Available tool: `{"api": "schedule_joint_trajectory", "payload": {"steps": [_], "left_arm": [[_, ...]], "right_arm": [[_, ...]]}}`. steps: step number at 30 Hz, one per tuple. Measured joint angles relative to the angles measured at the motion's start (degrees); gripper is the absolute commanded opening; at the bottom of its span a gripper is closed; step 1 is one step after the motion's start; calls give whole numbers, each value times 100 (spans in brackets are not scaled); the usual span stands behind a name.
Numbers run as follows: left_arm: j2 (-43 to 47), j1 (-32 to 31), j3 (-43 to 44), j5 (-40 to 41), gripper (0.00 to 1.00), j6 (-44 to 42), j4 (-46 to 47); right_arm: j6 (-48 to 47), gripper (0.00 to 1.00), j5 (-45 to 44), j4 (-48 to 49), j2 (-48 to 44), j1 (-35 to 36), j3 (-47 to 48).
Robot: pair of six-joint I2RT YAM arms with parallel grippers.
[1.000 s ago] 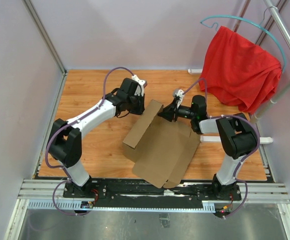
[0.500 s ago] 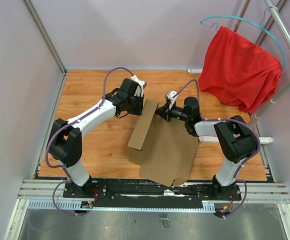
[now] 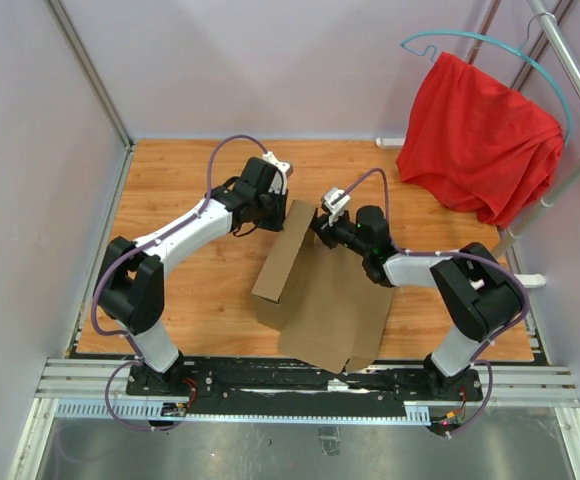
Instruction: Fold the paper box
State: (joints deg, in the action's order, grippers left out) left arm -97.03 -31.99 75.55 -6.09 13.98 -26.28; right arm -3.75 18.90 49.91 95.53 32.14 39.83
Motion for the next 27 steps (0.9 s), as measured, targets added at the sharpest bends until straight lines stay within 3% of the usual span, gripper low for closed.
{"api": "schedule_joint_trajectory", "payload": {"steps": [4,8,11,16,27], "left_arm": [[2,-11,0,-20,7,4,9],[2,-13,0,-22,7,4,11],[2,-13,0,-22,7,2,11],[0,-13,0,-9,7,2,4],[2,-2,2,212,8,0,0]], "right_arm": [[-118,41,105,44,116,4,0],[-216,44,398,87,337,9,-2],[-251,35,522,114,472,9,-2],[-240,3,542,273,603,7,0],[-70,1,-87,221,448,9,-83]]}}
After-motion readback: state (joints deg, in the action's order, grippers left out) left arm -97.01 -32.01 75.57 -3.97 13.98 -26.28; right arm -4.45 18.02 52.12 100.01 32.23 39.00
